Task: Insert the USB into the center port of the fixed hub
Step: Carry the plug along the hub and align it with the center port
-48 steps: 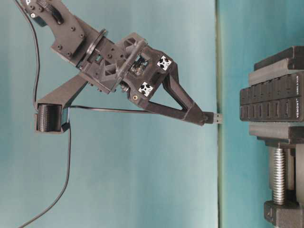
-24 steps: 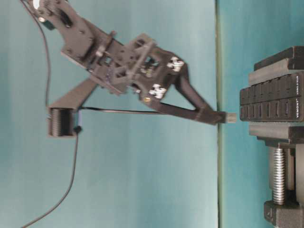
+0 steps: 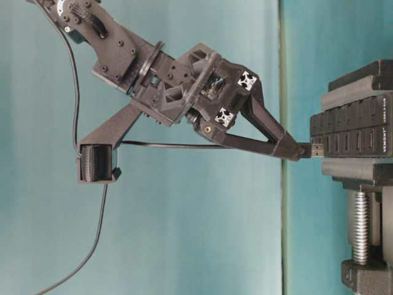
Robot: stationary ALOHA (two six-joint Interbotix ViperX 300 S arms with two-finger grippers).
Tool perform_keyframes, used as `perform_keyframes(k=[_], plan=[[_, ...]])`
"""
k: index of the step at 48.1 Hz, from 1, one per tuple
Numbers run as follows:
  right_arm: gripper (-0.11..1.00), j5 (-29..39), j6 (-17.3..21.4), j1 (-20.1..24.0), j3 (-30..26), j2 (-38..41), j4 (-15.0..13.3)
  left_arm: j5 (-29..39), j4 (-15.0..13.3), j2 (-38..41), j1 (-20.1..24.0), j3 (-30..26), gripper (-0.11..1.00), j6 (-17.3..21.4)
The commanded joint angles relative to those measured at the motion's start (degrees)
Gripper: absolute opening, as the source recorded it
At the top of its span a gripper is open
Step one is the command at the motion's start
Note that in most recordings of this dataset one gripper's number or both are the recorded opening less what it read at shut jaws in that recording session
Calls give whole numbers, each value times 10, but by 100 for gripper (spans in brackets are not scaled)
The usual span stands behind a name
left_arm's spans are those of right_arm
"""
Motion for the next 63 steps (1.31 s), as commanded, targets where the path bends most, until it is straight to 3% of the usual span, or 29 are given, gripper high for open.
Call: perform_keyframes(k=[1,63], plan=[[8,-3,2,1,-4,-7,2,-5,0,4,1,-7,1,0],[8,-3,1,-1,5,12,2,-5,1,4,1,-7,1,0]])
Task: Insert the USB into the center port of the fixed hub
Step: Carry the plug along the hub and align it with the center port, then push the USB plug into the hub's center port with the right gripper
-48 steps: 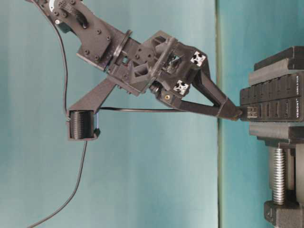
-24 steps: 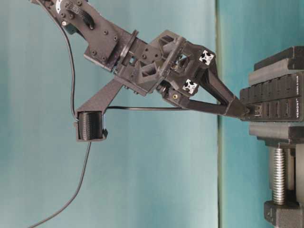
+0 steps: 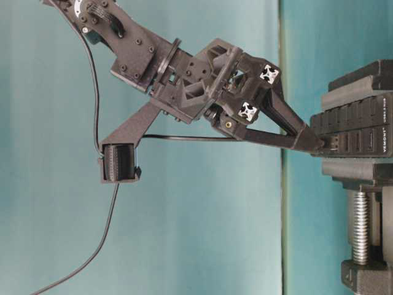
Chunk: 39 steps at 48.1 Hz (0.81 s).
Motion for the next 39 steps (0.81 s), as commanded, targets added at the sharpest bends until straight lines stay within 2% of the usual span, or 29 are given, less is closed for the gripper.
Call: perform_keyframes(k=[1,39], plan=[[8,-1,1,-1,-4,-4,2,-5,1,3,1,-8,1,0],[8,-3,1,-5,16,8,3,-5,1,2,1,-6,1,-1]])
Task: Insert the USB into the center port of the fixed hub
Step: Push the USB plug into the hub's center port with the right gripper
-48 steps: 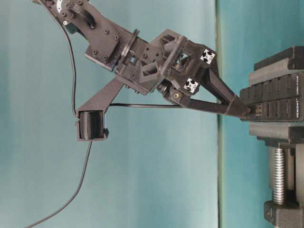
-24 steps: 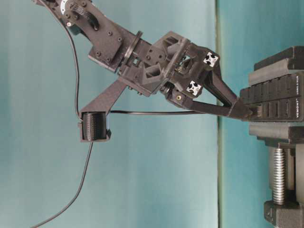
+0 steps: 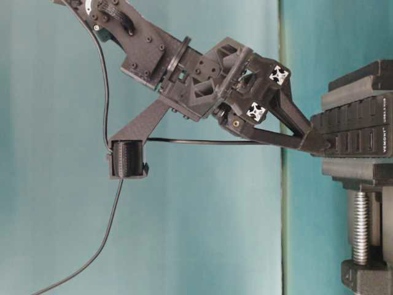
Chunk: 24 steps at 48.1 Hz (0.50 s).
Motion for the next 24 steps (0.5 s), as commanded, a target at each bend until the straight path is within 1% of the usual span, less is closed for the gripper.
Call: perform_keyframes(k=[1,24], plan=[[8,4,1,-3,3,3,2,-5,1,1,1,-6,1,-1],[8,4,1,-2,15,11,3,-5,1,-8,5,-6,1,0]])
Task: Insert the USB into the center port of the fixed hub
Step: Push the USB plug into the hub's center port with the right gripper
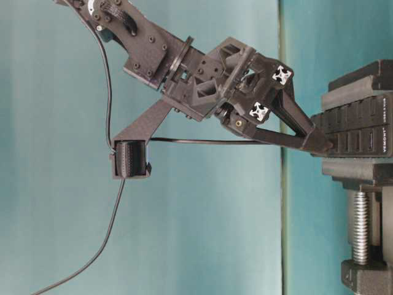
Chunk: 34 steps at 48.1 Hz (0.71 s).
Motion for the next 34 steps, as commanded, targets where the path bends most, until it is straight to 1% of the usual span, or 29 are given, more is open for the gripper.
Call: perform_keyframes(k=[1,22,34], plan=[[8,4,1,-2,11,5,2,-5,1,3,5,-7,1,0],[8,7,0,-1,9,11,5,-5,1,3,6,-7,1,0],[8,-18,-1,-2,1,0,5,-6,1,3,7,-5,1,-1]])
